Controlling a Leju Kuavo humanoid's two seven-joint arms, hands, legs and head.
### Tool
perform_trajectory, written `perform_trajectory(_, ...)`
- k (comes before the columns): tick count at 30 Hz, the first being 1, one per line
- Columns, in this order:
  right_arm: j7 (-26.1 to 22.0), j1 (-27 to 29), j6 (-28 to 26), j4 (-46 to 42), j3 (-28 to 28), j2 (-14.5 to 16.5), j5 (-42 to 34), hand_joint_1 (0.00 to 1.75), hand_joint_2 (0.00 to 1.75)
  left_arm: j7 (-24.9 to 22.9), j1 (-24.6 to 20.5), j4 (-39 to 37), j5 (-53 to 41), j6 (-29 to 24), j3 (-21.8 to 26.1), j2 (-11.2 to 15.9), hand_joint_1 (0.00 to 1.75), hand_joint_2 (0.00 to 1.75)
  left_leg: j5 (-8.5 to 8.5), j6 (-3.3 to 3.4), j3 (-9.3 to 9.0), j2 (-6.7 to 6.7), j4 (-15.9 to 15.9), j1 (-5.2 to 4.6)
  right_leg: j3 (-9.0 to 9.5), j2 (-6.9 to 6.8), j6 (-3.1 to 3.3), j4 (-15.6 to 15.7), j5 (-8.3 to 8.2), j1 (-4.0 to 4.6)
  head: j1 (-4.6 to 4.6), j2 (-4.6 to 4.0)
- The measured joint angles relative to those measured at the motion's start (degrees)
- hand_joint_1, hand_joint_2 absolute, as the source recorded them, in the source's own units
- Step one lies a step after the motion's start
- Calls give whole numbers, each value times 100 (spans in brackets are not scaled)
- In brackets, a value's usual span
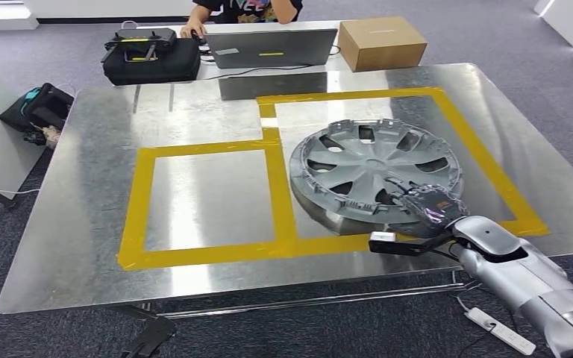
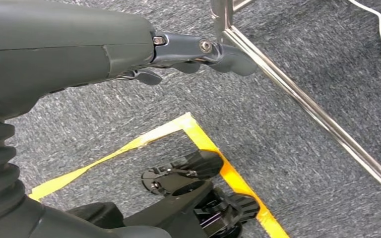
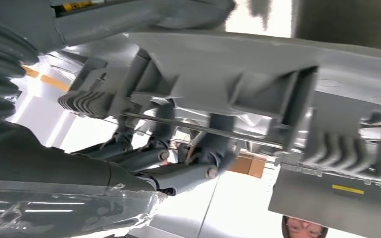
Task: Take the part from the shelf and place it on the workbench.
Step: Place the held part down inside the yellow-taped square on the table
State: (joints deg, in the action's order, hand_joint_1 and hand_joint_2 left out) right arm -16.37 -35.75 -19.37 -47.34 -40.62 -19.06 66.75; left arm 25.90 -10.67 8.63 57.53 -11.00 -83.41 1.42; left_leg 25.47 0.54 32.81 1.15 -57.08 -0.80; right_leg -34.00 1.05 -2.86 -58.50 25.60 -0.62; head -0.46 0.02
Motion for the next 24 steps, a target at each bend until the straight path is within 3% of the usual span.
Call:
perform_trajectory(4,1,9,0,-38,13,0,0,0,0,2,0,0,24,5,0,0,0,175,0,0,-1,0,0,0,0,0,0,0,-1,0,0,0)
perform_trajectory(8,70,16,3,-65,46,0,44,0,0,-88,1,0,274,228,20,0,0,0,0,0,-1,0,0,0,1,0,-1,0,-1,0,0,0)
perform_trajectory(15,255,39,-43,-70,205,0,-40,0,0,-323,12,0,546,484,138,1,0,0,0,0,-1,0,0,0,1,-1,-2,0,-2,0,0,0)
perform_trajectory(24,394,303,-368,-331,985,-60,-320,0,0,-408,54,0,552,347,164,6,0,0,0,0,-1,0,0,-1,2,1,-2,0,-2,0,0,0)
